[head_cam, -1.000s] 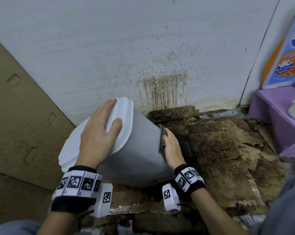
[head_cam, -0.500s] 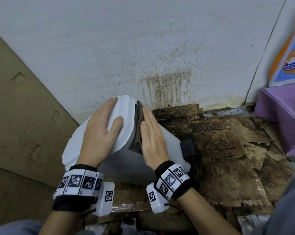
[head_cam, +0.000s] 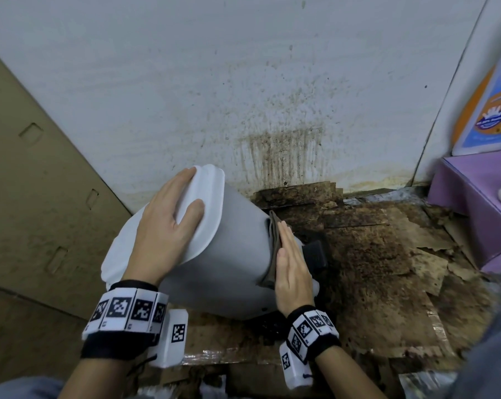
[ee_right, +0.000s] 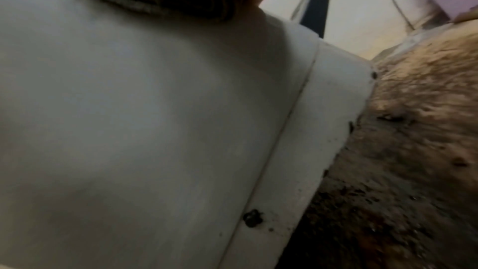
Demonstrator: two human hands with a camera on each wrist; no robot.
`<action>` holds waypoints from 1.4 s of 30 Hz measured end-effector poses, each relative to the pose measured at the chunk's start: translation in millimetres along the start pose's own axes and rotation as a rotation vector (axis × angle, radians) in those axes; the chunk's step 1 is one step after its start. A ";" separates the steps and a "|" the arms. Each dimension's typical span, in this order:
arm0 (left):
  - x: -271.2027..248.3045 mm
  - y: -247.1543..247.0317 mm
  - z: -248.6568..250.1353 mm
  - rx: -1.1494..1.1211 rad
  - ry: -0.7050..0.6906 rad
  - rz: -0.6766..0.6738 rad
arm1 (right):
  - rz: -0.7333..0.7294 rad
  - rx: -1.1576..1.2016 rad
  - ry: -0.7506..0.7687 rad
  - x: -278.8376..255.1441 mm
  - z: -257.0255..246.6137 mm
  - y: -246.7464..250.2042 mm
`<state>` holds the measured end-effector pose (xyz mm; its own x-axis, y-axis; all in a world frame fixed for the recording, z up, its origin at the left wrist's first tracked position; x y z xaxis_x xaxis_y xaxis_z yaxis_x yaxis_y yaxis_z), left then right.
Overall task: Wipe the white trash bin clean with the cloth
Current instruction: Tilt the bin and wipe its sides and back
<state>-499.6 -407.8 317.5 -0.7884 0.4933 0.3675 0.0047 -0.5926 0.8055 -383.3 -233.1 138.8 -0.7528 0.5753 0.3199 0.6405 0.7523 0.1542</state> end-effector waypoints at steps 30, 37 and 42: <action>4.2 -10.9 12.6 0.067 -0.047 0.010 | -0.051 0.082 0.001 33.8 -70.4 -34.9; 4.3 -7.8 10.4 0.025 -0.028 0.004 | 0.023 0.012 -0.118 6.9 -5.4 -5.6; 2.2 -6.1 7.1 0.011 -0.012 0.012 | 0.070 0.001 -0.209 -6.6 19.5 9.0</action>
<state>-497.0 -398.6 316.7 -0.7806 0.4939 0.3830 0.0212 -0.5916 0.8060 -375.5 -223.9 119.8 -0.7220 0.6798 0.1293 0.6919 0.7088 0.1371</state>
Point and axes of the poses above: each hand's wrist, its own x-axis towards the middle knuckle, its own y-axis out of the back of the hand, z = x × y, the point moved 7 cm from there along x, towards the middle knuckle, and after that the axes turned 11 degrees about x, right-handed, at the moved point
